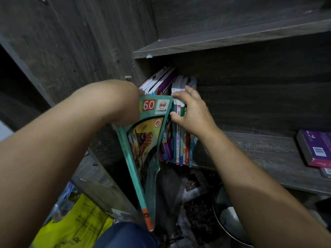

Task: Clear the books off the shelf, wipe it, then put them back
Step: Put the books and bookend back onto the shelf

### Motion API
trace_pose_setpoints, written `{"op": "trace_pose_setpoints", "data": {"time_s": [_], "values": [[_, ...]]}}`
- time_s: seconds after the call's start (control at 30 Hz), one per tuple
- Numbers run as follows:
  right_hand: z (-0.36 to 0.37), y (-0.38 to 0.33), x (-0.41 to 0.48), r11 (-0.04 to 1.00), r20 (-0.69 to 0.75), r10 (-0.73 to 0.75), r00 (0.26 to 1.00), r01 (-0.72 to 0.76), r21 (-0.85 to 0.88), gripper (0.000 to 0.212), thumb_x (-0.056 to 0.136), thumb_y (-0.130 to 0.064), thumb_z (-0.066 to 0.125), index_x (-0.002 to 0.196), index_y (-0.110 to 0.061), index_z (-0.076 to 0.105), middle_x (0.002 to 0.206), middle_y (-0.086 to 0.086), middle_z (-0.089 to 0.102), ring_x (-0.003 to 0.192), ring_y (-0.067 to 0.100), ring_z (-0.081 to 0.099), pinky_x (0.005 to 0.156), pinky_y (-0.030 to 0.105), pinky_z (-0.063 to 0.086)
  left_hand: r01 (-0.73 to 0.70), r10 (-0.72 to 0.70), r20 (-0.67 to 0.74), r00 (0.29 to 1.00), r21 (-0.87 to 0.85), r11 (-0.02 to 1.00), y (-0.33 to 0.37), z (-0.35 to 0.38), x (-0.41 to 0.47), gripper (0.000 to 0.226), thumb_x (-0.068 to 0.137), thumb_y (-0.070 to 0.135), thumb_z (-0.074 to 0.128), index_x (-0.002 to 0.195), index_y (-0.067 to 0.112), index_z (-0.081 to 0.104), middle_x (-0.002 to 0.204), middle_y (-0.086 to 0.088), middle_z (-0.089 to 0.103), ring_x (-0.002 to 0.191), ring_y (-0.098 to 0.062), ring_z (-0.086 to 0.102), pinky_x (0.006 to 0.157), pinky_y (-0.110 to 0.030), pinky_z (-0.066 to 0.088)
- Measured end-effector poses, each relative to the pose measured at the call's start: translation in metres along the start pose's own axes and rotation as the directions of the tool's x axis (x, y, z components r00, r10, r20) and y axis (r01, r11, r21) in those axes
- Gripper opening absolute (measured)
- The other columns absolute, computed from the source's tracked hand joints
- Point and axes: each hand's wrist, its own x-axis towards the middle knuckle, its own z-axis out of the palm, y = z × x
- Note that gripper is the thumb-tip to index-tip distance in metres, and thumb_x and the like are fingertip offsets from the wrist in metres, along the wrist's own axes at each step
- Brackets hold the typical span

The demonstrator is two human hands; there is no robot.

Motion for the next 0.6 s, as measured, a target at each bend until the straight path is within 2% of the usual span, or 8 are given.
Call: {"op": "trace_pose_setpoints", "data": {"time_s": [0.1, 0.17, 0.3, 0.4, 0.47, 0.53, 0.6], "values": [[0.000, 0.001, -0.003, 0.995, -0.106, 0.035, 0.994, -0.025, 0.093, 0.075, 0.074, -0.018, 0.078, 0.135, -0.029, 0.036, 0.146, -0.002, 0.034, 0.125, 0.013, 0.041, 0.096, 0.032, 0.044, 0.031, -0.034, -0.054, 0.998, -0.056, 0.998, -0.002, -0.005, -0.004, 0.063, 0.090, 0.021, 0.053, 0.148, 0.032, 0.034, 0.133, -0.009, 0.054, 0.117, -0.030, 0.054, 0.087, -0.029, 0.043], [-0.001, 0.001, -0.004, 0.989, -0.129, 0.081, 0.988, -0.064, 0.137, 0.080, 0.071, -0.017, 0.080, 0.133, -0.028, 0.031, 0.140, -0.002, 0.038, 0.116, 0.007, 0.040, 0.089, 0.027, 0.042, 0.024, -0.042, -0.119, 0.992, -0.149, 0.989, -0.001, -0.007, -0.002, 0.062, 0.090, 0.021, 0.053, 0.148, 0.031, 0.035, 0.135, -0.009, 0.054, 0.120, -0.031, 0.053, 0.091, -0.030, 0.043], [-0.006, 0.006, -0.006, 0.981, -0.122, 0.107, 0.987, -0.085, 0.172, 0.077, 0.067, -0.019, 0.081, 0.120, -0.034, 0.028, 0.128, -0.004, 0.043, 0.113, 0.015, 0.050, 0.089, 0.042, 0.051, 0.041, -0.101, -0.193, 0.976, -0.294, 0.955, 0.007, -0.003, 0.018, 0.070, 0.089, 0.019, 0.053, 0.152, 0.031, 0.024, 0.142, -0.005, 0.048, 0.124, -0.028, 0.050, 0.094, -0.033, 0.044], [-0.011, 0.009, -0.007, 0.977, -0.106, 0.116, 0.988, -0.095, 0.190, 0.075, 0.066, -0.020, 0.082, 0.112, -0.039, 0.025, 0.122, -0.003, 0.047, 0.104, 0.021, 0.058, 0.081, 0.045, 0.055, 0.047, -0.142, -0.243, 0.960, -0.361, 0.932, 0.018, 0.014, 0.037, 0.074, 0.086, 0.019, 0.057, 0.151, 0.030, 0.025, 0.133, -0.009, 0.056, 0.117, -0.032, 0.055, 0.090, -0.038, 0.048], [-0.014, 0.008, -0.008, 0.982, -0.106, 0.107, 0.989, -0.089, 0.168, 0.072, 0.067, -0.019, 0.081, 0.109, -0.038, 0.025, 0.117, -0.001, 0.049, 0.097, 0.020, 0.060, 0.076, 0.044, 0.056, 0.037, -0.164, -0.288, 0.943, -0.399, 0.916, 0.028, 0.030, 0.049, 0.075, 0.085, 0.016, 0.057, 0.151, 0.032, 0.024, 0.124, -0.013, 0.060, 0.108, -0.037, 0.058, 0.080, -0.039, 0.049], [-0.015, 0.006, -0.008, 0.993, -0.117, 0.067, 0.991, -0.055, 0.102, 0.068, 0.069, -0.018, 0.078, 0.109, -0.034, 0.026, 0.112, -0.002, 0.049, 0.090, 0.019, 0.060, 0.073, 0.043, 0.055, 0.026, -0.166, -0.301, 0.939, -0.418, 0.908, 0.042, 0.050, 0.060, 0.077, 0.084, 0.011, 0.055, 0.150, 0.034, 0.022, 0.115, -0.015, 0.062, 0.100, -0.039, 0.060, 0.071, -0.038, 0.046], [-0.013, 0.005, -0.009, 0.998, -0.122, 0.025, 0.992, -0.017, 0.060, 0.067, 0.072, -0.020, 0.078, 0.114, -0.031, 0.027, 0.115, -0.002, 0.049, 0.092, 0.021, 0.060, 0.076, 0.042, 0.054, 0.014, -0.157, -0.292, 0.943, -0.439, 0.898, 0.053, 0.072, 0.068, 0.073, 0.088, 0.013, 0.054, 0.151, 0.030, 0.020, 0.109, -0.016, 0.061, 0.098, -0.039, 0.059, 0.068, -0.040, 0.044]]}}
